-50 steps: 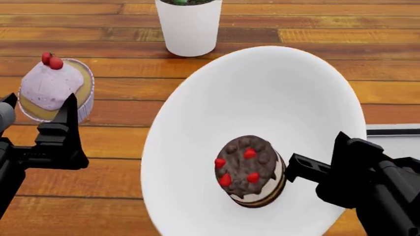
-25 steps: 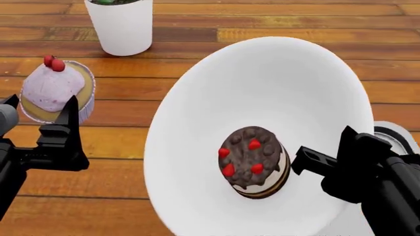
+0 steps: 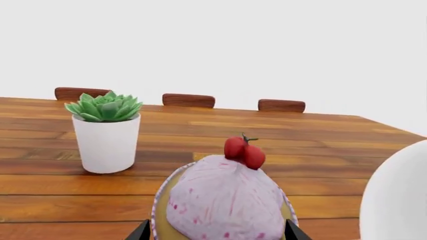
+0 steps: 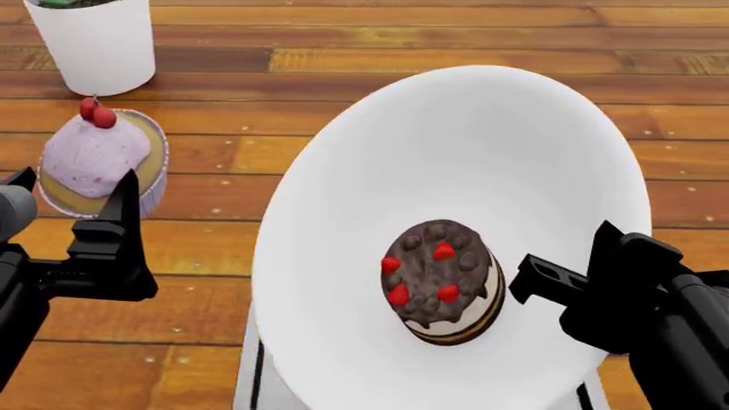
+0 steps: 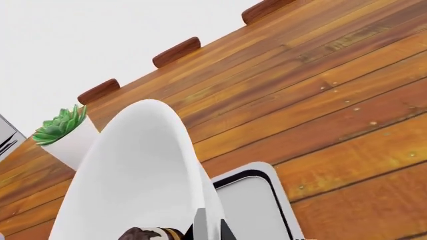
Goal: Pick up the bowl with cake and place it on the tray. Pick up the cupcake and place it on the tray.
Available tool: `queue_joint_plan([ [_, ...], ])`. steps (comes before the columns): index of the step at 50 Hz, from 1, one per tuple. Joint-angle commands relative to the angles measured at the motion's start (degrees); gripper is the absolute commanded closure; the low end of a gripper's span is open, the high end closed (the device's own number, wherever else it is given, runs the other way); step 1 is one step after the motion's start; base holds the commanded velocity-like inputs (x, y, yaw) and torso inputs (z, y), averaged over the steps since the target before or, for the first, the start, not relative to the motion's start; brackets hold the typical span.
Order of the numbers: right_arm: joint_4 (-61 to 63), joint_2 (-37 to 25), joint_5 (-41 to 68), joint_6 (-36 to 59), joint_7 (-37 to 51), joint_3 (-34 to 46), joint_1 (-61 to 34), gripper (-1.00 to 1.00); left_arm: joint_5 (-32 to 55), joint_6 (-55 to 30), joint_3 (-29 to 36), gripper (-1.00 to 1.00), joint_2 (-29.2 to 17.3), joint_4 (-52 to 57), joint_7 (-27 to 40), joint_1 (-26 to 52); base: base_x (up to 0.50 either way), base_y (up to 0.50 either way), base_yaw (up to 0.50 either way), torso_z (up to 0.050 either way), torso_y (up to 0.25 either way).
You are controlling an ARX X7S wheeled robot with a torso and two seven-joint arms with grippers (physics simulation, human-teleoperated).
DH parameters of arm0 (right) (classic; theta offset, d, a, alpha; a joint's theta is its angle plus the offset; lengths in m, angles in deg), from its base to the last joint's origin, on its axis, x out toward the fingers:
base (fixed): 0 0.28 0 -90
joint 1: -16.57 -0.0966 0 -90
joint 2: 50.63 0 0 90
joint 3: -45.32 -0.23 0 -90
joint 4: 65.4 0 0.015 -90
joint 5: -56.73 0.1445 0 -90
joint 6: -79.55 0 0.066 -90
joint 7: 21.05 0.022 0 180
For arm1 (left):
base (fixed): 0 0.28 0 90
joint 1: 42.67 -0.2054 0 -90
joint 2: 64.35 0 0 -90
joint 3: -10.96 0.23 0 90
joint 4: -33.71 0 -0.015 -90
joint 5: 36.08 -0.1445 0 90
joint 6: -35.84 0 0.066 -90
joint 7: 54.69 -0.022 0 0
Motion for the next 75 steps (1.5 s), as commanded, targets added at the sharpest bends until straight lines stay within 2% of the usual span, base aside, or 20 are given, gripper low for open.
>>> queue_joint_plan([
  [1, -0.4, -0.1, -0.5, -0.6, -1.1, -1.1, -0.7, 1.00, 1.1, 0.9, 0.2, 1.00, 0.3, -0.2, 1.1, 0.1, 0.00, -0.50, 0.00, 0.010, 0.000],
  [17, 0.2, -0.6, -0.7, -0.6, -2.3, -2.1, 0.5, 1.00, 0.7, 1.4, 0.5, 1.00, 0.4, -0.1, 1.2, -0.4, 0.00, -0.41, 0.00, 0.000, 0.001],
  [24, 1.3, -1.0, -1.2, -0.9, -2.4, -3.2, 0.9, 1.00, 5.4, -1.2, 0.5, 1.00, 1.1, -2.0, 1.4, 2.3, 0.00, 0.00, 0.00, 0.001, 0.001],
  [36, 1.6, -1.0, -1.5, -1.5, -2.2, -3.5, 0.0, 1.00, 9.1, -6.3, 3.6, 1.00, 2.7, -10.1, -2.5, 11.8, 0.00, 0.00, 0.00, 0.000, 0.001],
  [49, 1.7, -1.4, -1.0, -2.0, -2.1, -3.8, -1.0, 1.00, -0.3, -4.6, 11.4, 1.00, 6.4, -29.8, -12.4, 19.6, 0.00, 0.00, 0.00, 0.001, 0.001],
  [58, 1.7, -2.2, -0.5, -2.1, -2.4, -4.7, -0.5, 1.00, -2.5, -3.4, 13.8, 1.00, 7.9, -35.7, -15.3, 20.1, 0.00, 0.00, 0.00, 0.000, 0.001],
  [65, 2.0, -2.3, -0.3, -2.3, -2.5, -5.2, 0.0, 1.00, -4.4, -1.4, 15.5, 1.00, 8.3, -39.2, -16.8, 16.9, 0.00, 0.00, 0.00, 0.000, 0.001],
  [75, 3.0, -2.9, 0.9, -2.8, -1.5, -6.0, 0.9, 1.00, -4.7, 1.0, 14.8, 1.00, 8.7, -41.6, -16.7, 13.6, 0.00, 0.00, 0.00, 0.001, 0.001],
])
